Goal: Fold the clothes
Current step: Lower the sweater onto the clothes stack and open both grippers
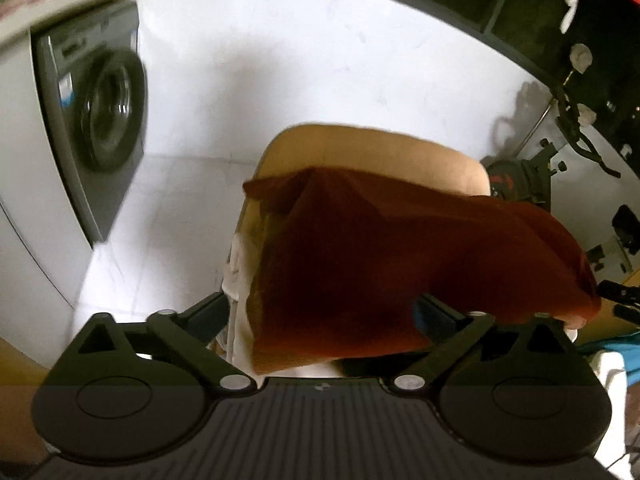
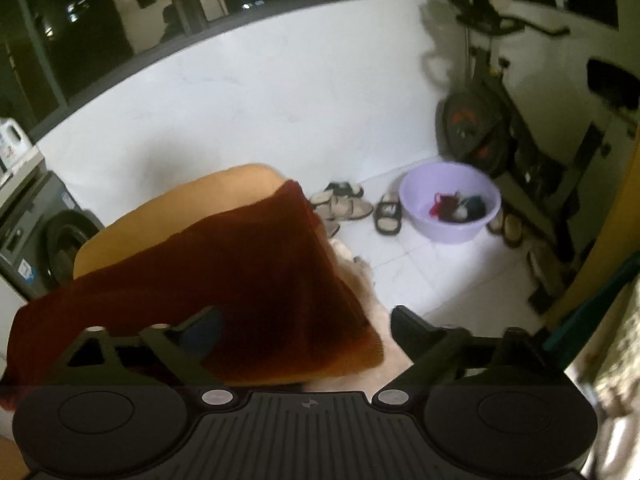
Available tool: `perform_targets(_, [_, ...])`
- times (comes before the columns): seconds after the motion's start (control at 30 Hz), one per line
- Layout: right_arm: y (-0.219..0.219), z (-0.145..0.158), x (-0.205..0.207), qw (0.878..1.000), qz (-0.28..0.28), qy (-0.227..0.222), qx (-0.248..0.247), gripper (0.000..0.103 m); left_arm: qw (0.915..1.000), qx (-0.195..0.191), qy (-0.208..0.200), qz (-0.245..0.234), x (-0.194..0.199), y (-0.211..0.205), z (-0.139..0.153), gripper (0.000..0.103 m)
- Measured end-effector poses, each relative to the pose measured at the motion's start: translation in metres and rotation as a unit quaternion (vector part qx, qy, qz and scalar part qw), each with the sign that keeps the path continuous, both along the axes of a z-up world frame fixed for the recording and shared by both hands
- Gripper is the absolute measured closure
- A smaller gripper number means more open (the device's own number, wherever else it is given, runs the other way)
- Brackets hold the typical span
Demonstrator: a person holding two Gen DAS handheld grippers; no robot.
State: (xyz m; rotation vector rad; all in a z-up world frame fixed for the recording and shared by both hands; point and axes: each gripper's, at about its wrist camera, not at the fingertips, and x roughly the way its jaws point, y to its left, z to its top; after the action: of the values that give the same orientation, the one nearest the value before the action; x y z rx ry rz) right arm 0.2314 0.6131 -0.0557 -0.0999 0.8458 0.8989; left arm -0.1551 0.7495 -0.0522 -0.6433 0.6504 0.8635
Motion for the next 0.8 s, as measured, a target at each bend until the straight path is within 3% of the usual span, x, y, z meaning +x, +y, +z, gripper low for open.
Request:
perform_targets(0.13, [-0.014,0.019,-0.01,1.0,0.012,-0.024,-0.014,0.001,0.9991,0.031,0.028,-0.01,0.02,-0.029,0.019,0.001])
perform_targets(0.37, [-0.047,0.051,-0.027,0.998,0.033,-0.052,-0.03,0.001,0.9986,0.036,0.037,-0.005,0.04,-0.093,0.04,0.001])
perform_targets(0.8, [-0.157,0.084,-0.017,0.994,0.096,-0.05,-0.011,0.001,0.9969,0.048,0.055,0.029,0.083,-0.235,0.065,0.001])
